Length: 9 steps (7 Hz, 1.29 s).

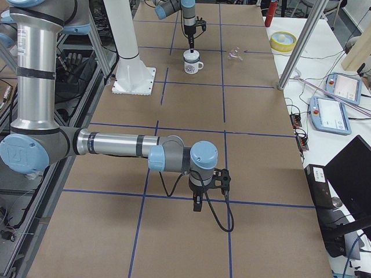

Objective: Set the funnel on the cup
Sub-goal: 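Lift the lid off the mug, set it beside the mug, open left gripper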

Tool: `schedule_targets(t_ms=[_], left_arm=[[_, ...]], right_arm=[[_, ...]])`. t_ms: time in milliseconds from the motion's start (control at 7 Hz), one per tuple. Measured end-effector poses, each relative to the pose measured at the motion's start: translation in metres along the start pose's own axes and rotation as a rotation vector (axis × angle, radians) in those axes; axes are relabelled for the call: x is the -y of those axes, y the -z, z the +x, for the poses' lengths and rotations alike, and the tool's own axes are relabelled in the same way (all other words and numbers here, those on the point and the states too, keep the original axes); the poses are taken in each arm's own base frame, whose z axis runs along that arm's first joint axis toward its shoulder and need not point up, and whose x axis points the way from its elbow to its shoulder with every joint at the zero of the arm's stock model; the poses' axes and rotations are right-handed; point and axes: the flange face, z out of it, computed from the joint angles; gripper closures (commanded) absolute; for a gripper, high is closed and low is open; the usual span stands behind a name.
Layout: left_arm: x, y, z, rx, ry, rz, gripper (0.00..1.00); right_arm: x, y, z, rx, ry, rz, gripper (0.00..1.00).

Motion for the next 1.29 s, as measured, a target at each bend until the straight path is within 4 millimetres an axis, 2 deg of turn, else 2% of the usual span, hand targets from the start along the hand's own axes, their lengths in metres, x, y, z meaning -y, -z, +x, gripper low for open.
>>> schedule_targets(t_ms=[286,429,571,714,1000,1143,1286], left_arm=[[0.027,0.036,-0.022,0.017,-0.009,0.050,1.00],[0.038,0.036,-0.040,0.038,-0.036,0.065,1.00],[0.043,0.023,-0.064,0.047,-0.055,0.071,1.00],[0.046,-0.001,-0.090,0.029,-0.068,0.081,1.00],[0.056,-0.063,-0.136,0.000,-0.078,0.093,1.00],[0.060,-0.089,-0.152,0.003,-0.079,0.095,0.84],[0.063,-0.105,-0.161,0.014,-0.081,0.095,0.01]], right_arm=[[0.000,0.000,0.000,0.000,0.000,0.000,0.00],[0.000,0.000,0.000,0.000,0.000,0.000,0.00],[0.000,0.000,0.000,0.000,0.000,0.000,0.00],[0.000,0.000,0.000,0.000,0.000,0.000,0.00],[0.000,0.000,0.000,0.000,0.000,0.000,0.00],[0.000,0.000,0.000,0.000,0.000,0.000,0.00],[0.000,0.000,0.000,0.000,0.000,0.000,0.00]])
